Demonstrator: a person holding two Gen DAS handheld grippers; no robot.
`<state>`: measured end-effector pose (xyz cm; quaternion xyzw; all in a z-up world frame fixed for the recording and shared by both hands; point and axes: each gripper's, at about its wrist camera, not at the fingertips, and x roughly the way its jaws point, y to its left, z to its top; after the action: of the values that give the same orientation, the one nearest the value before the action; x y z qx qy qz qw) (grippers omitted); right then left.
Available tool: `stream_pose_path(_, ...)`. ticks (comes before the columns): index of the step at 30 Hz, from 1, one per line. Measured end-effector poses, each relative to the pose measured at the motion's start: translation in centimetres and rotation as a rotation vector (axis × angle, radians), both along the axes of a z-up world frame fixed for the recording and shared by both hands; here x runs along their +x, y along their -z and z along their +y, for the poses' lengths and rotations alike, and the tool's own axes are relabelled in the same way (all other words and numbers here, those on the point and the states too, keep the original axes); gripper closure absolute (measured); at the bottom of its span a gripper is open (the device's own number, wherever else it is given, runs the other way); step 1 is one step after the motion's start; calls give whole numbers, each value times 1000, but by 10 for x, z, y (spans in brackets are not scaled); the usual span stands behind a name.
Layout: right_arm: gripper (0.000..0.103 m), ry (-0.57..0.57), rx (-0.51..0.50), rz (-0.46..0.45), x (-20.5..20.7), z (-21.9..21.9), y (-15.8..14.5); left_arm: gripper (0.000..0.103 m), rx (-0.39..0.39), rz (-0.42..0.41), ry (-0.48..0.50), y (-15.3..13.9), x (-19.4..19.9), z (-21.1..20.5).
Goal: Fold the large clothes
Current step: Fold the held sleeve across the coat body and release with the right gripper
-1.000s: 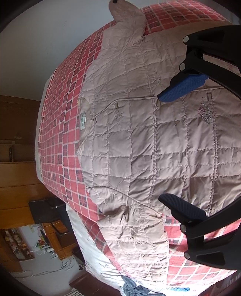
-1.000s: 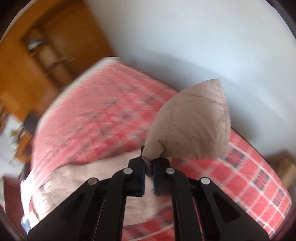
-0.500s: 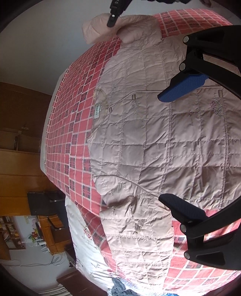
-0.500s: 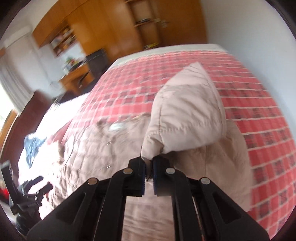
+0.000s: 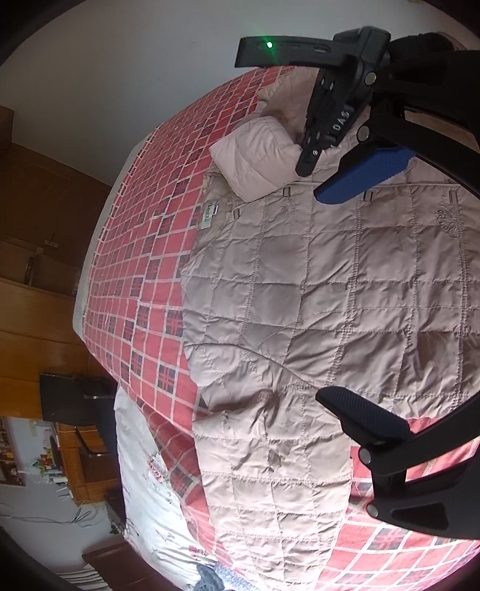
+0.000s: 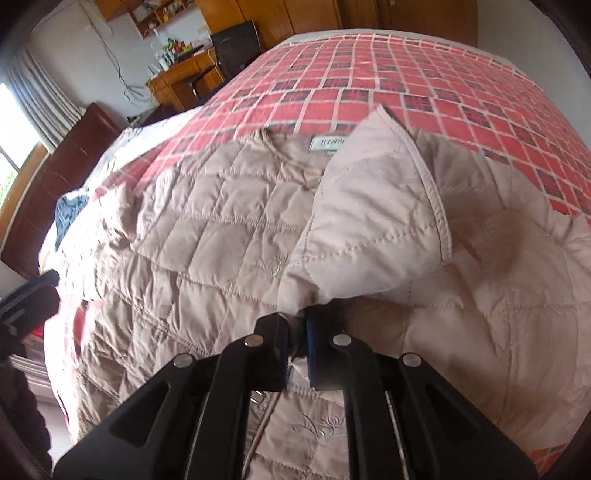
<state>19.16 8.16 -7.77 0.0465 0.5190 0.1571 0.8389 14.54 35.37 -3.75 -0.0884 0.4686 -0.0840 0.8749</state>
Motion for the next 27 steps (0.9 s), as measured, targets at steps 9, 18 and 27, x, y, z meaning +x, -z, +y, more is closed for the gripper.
stream_pose_path(9, 44, -162, 240, 30, -30, -1, -12, 4, -72, 76, 36, 23, 23, -2)
stream_pose_path(18, 41, 31, 214, -86, -94, -104, -61, 4, -97, 213, 14, 76, 39, -13)
stream_pose_path(27, 40, 274, 142, -131, -116, -189, -65, 77, -141, 256, 94, 90, 66, -52)
